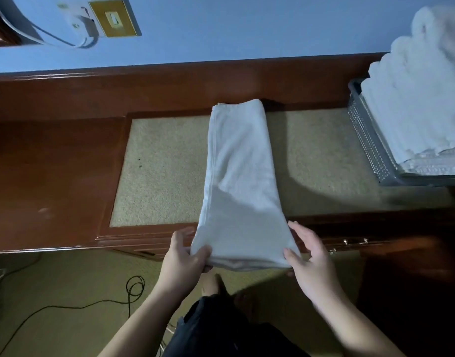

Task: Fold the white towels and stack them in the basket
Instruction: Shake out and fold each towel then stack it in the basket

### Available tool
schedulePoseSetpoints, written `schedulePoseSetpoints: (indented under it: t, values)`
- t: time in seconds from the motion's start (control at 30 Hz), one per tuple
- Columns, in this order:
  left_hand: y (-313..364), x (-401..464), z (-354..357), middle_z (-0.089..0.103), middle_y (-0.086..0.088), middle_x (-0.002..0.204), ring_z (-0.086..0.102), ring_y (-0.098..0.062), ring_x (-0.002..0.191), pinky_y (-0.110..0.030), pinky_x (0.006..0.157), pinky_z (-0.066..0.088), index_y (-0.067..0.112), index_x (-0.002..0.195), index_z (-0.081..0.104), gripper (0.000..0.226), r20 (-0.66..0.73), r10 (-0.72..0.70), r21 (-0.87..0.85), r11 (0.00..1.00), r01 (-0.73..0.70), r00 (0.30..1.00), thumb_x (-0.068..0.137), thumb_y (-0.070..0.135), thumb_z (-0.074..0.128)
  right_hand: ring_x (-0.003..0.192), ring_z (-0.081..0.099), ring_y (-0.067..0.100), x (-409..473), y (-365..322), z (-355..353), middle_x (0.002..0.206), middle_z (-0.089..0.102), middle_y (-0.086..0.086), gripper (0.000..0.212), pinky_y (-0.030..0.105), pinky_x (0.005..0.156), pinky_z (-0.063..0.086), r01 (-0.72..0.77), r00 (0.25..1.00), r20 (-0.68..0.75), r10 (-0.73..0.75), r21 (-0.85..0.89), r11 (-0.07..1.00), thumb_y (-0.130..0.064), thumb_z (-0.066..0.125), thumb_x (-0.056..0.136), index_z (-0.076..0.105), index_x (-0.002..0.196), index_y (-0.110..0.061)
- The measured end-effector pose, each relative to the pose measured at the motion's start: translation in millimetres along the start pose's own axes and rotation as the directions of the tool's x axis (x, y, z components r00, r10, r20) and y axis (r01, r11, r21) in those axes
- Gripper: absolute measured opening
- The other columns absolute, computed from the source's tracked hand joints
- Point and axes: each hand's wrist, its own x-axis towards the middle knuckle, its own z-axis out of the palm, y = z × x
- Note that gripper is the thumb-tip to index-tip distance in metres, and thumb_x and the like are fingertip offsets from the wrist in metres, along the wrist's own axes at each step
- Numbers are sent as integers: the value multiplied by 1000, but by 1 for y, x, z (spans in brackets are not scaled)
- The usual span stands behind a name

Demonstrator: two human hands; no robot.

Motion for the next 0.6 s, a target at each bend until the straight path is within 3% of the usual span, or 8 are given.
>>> schedulePoseSetpoints:
  t: [0.07, 0.13, 0.2, 0.27, 0.37, 0.47, 0.6]
  values:
    - [27, 1, -9, 74, -3, 92, 76, -19, 66, -35, 64, 61, 48, 123, 55, 42, 28, 107, 61, 992, -109, 994, 94, 20, 67, 118, 61, -11, 2, -26, -8, 128, 69, -25, 41, 11, 89, 51, 90, 995, 33, -90, -18, 996, 2, 66, 97, 76, 114, -34]
    - [49, 9, -19, 76, -3, 85, 75, -22, 67, -38, 66, 61, 44, 110, 69, 27, 88, 173, 117, 976, -183, 981, 96, 22, 64, 98, 68, -7, 10, -46, -17, 110, 75, -24, 32, 6, 75, 48, 135, 989, 75, -129, -79, 988, -4, 64, 100, 79, 105, -32]
    - [67, 23, -28, 77, -5, 87, 76, -25, 74, -42, 75, 63, 36, 105, 75, 19, 163, 189, 105, 973, -207, 968, 98, 21, 66, 95, 70, 1, 23, -65, -29, 104, 76, -21, 28, 11, 77, 49, 120, 983, 152, -102, -114, 986, -14, 70, 97, 78, 108, -38]
    - [83, 40, -40, 77, -10, 97, 77, -28, 88, -50, 91, 62, 25, 113, 75, 20, 312, 183, -5, 982, -191, 932, 95, 17, 74, 98, 69, 2, 37, -82, -40, 106, 74, -23, 35, 15, 82, 50, 107, 960, 276, -55, -180, 978, -25, 79, 90, 73, 116, -48]
    - [94, 69, -49, 77, -5, 109, 74, -24, 102, -46, 96, 60, 27, 123, 68, 50, 483, 193, 58, 966, -251, 854, 78, 23, 90, 106, 63, -8, 64, -96, -43, 116, 66, -25, 47, 10, 84, 46, 234, 927, 362, -95, -363, 902, -20, 82, 87, 67, 121, -48]
    - [95, 92, -41, 76, 9, 95, 73, -11, 86, -40, 79, 63, 40, 110, 68, 47, 399, 249, 278, 885, -375, 883, 69, 30, 89, 100, 63, -6, 91, -103, -37, 105, 66, -23, 41, 7, 79, 43, 364, 906, 381, -185, -477, 800, -13, 77, 89, 66, 110, -47]
    - [104, 120, -33, 73, 8, 74, 67, -6, 64, -29, 58, 51, 33, 90, 70, 18, 257, 301, 312, 873, -374, 918, 82, 41, 84, 80, 67, 4, 121, -117, -32, 86, 69, -16, 16, 20, 67, 47, 301, 925, 354, -136, -466, 832, -25, 69, 97, 69, 95, -41]
